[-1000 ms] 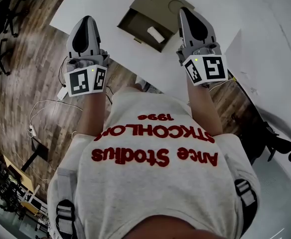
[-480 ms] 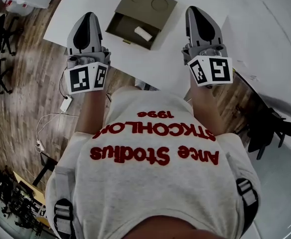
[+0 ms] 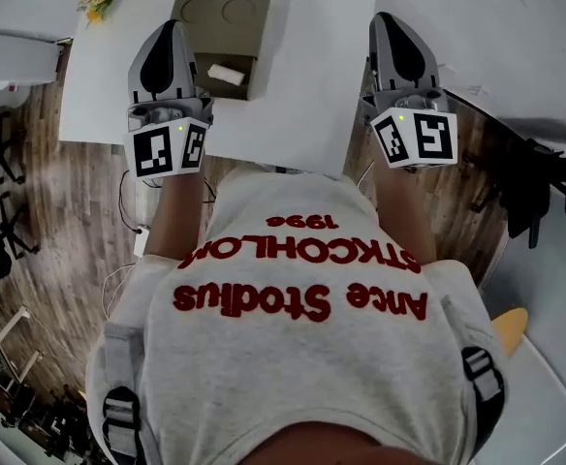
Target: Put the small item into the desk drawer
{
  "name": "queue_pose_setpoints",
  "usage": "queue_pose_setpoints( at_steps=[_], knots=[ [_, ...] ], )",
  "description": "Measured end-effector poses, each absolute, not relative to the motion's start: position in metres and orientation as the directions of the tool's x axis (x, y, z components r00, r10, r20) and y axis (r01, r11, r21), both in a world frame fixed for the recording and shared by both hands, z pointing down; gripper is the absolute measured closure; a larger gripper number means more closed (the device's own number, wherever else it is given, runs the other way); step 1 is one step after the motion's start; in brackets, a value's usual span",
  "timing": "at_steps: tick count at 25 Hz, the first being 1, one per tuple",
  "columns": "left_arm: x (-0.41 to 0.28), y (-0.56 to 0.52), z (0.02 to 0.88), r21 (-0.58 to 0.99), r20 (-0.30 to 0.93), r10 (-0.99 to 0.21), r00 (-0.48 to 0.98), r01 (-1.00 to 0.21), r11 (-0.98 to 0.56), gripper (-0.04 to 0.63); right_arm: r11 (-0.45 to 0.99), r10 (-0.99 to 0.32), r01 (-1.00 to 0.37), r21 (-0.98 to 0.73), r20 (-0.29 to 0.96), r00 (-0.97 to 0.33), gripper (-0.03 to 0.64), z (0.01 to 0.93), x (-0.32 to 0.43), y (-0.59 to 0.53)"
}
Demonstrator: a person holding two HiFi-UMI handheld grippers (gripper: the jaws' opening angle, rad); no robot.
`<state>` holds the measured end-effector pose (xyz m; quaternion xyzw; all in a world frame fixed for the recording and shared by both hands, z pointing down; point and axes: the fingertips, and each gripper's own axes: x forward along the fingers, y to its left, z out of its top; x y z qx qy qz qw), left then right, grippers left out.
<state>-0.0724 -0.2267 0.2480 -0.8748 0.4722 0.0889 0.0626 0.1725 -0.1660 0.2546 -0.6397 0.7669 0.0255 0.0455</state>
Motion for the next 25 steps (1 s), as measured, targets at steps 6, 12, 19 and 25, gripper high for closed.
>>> queue_pose_setpoints(
  at_steps=[6, 12, 19, 25],
  knots=[
    [-0.027, -0.219, 0.246, -0.019, -0.221, -0.751, 0.622, -0.773, -0.634, 0.589, 0.073, -0.992, -0.997, -0.024, -0.108, -0.070, 0.612, 0.250, 0.209, -0.133],
    [-0.011, -0.213, 0.248, -0.019, -0.216, -0.730, 0.648, -0.750, -0.661, 0.589, 0.043, -0.993, -0.999, -0.021, -0.108, -0.040, 0.613, 0.249, 0.219, -0.118],
    [-0.016, -0.213, 0.249, -0.018, -0.212, -0.734, 0.645, -0.754, -0.657, 0.588, 0.038, -0.992, -0.999, -0.034, -0.117, -0.034, 0.612, 0.248, 0.218, -0.119],
    [-0.020, -0.212, 0.251, -0.014, -0.205, -0.740, 0.640, -0.758, -0.652, 0.589, 0.042, -0.992, -0.999, -0.034, -0.119, -0.037, 0.612, 0.247, 0.215, -0.120]
  ],
)
